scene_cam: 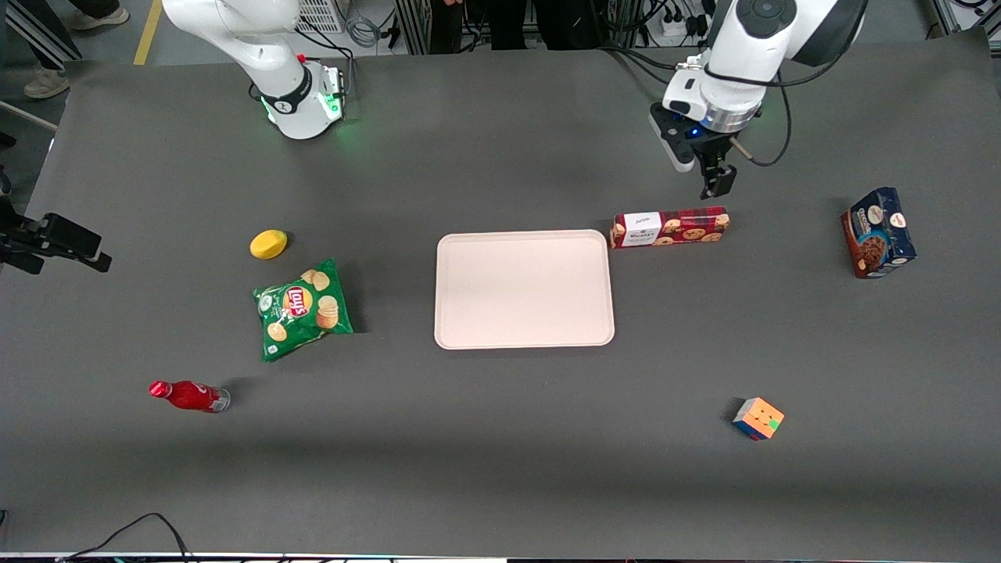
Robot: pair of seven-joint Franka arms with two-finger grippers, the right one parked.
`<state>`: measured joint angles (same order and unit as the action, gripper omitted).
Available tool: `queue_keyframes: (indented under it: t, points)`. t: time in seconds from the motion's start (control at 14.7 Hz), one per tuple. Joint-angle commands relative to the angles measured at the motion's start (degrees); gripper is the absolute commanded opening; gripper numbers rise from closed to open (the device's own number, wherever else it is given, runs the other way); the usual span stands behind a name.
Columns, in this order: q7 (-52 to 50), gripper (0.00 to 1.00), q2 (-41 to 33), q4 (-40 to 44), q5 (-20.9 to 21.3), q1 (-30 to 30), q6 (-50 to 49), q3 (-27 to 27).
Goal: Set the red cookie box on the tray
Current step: 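Lower the open left gripper over the red cookie box's end, then align the left gripper along the red box and descend around it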
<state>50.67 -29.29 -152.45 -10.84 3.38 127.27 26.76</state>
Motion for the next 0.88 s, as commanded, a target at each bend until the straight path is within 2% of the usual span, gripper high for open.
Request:
queue_keyframes:
  t: [0.0, 0.54, 0.81]
  points:
    - [1.1, 1.00, 0.4, -5.2, -1.3, 0.1, 5.8, 1.1]
    - [1.1, 1.00, 11.5, -10.1, -1.3, 0.1, 23.6, 3.8]
    - [1.3, 1.00, 14.6, -10.2, -1.2, 0.0, 26.4, 6.8]
